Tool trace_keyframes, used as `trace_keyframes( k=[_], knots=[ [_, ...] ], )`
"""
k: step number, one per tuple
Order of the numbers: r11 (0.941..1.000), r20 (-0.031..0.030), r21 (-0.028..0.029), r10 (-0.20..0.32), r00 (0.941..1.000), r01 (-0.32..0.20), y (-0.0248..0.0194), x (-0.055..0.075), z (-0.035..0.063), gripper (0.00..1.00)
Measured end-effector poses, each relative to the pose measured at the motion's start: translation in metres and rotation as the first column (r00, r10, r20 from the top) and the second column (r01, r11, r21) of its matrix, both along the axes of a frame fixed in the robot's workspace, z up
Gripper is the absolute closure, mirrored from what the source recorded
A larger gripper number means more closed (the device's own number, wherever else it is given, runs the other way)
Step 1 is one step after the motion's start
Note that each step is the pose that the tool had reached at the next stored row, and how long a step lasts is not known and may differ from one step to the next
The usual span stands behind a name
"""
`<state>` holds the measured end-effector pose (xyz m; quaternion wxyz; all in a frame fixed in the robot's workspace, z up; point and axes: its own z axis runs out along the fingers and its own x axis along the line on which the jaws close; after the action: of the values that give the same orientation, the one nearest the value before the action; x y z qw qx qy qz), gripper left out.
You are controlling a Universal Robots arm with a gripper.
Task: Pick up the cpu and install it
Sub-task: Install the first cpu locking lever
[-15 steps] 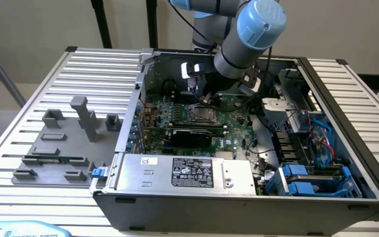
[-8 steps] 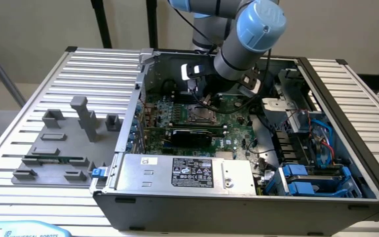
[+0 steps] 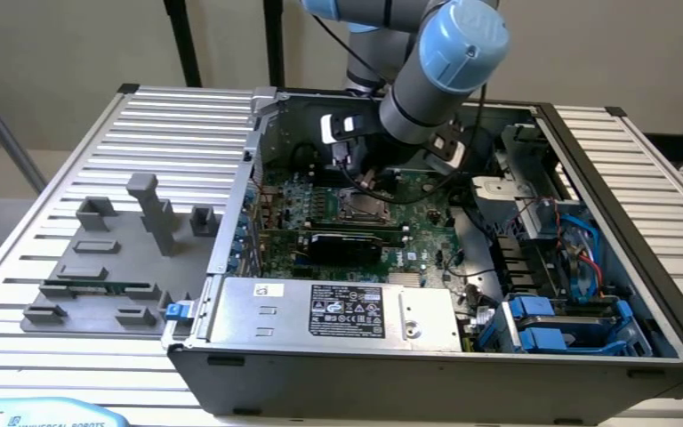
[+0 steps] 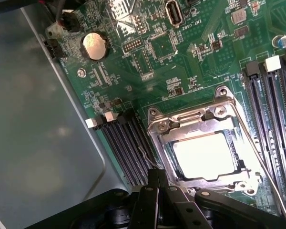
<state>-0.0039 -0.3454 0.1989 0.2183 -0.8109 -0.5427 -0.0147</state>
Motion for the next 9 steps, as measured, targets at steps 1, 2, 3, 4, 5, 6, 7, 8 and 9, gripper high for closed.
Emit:
trace_keyframes(
  k=[1,2,3,4,5,6,7,8,9],
  knots=[
    [1.0,0.0001,0.0001,0.0,1.0,0.0,0.0004,-0.0005,0.0002,0.89],
    [1.0,0.0001,0.0001,0.0,1.0,0.0,0.001,-0.0007,0.0004,0.89],
    [1.0,0.0,0.0001,0.0,1.0,0.0,0.0019,-0.0008,0.0005,0.89],
    [1.0,0.0001,0.0002,0.0,1.0,0.0,0.003,-0.001,0.0006,0.89],
    [1.0,0.0001,0.0003,-0.001,1.0,0.001,0.0038,-0.0012,0.0006,0.89],
    [1.0,0.0001,0.0003,-0.001,1.0,0.001,0.0039,-0.0014,0.0006,0.89],
    [1.0,0.0001,0.0002,-0.001,1.0,0.001,0.0039,-0.0014,0.0006,0.89],
    [1.0,0.0001,0.0002,-0.001,1.0,0.001,0.0039,-0.0014,0.0006,0.89],
    [1.0,0.0001,0.0002,-0.001,1.0,0.001,0.004,-0.0014,0.0006,0.89]
  ],
)
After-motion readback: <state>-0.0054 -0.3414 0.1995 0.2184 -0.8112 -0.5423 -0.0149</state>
